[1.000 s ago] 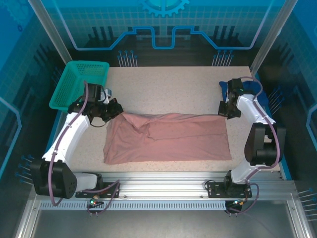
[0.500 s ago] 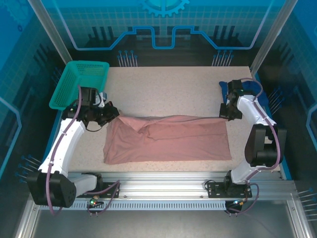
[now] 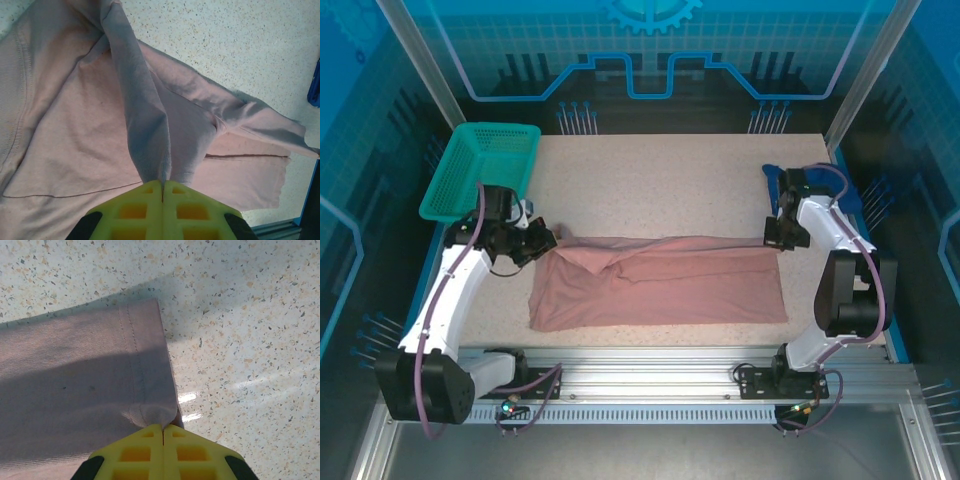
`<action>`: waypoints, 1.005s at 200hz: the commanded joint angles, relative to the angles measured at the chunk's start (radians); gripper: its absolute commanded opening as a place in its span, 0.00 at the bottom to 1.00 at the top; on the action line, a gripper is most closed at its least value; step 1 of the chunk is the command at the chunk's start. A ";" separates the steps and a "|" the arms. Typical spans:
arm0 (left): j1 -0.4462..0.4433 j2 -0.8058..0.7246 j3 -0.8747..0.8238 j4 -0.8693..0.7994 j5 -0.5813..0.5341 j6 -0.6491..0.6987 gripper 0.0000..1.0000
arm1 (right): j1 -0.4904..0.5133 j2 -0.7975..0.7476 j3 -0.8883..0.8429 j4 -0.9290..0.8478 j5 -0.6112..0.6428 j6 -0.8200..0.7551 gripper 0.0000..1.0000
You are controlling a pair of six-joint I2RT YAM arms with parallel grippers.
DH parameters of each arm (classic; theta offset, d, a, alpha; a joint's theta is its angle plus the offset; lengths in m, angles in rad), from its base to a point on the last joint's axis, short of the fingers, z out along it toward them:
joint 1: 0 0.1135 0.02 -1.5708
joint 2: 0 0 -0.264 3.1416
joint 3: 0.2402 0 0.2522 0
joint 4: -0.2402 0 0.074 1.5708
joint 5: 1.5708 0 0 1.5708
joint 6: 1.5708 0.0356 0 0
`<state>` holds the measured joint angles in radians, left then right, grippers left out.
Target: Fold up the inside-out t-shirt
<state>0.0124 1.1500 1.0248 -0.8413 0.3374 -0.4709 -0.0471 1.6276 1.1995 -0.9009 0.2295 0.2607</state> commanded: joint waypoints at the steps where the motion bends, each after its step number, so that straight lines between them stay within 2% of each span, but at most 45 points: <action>1: 0.013 -0.026 -0.015 -0.035 -0.003 0.023 0.00 | -0.011 -0.029 -0.021 -0.024 0.019 0.008 0.00; 88: 0.014 -0.062 -0.109 -0.061 0.008 0.030 0.00 | 0.012 0.000 -0.051 -0.026 0.063 0.029 0.02; 130: 0.014 -0.062 -0.174 -0.053 0.006 0.032 0.00 | 0.022 0.009 -0.062 0.003 0.088 0.071 0.14; 164: 0.014 -0.033 -0.173 -0.034 0.006 0.033 0.00 | 0.070 -0.065 -0.044 0.097 -0.043 0.104 0.34; 201: 0.014 0.000 -0.168 -0.009 0.011 0.028 0.00 | 0.190 -0.020 -0.069 0.245 -0.258 0.135 0.37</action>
<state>0.0162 1.1320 0.8593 -0.8619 0.3378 -0.4618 0.0605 1.5806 1.1370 -0.7677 0.1478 0.3546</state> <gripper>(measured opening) 0.045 0.370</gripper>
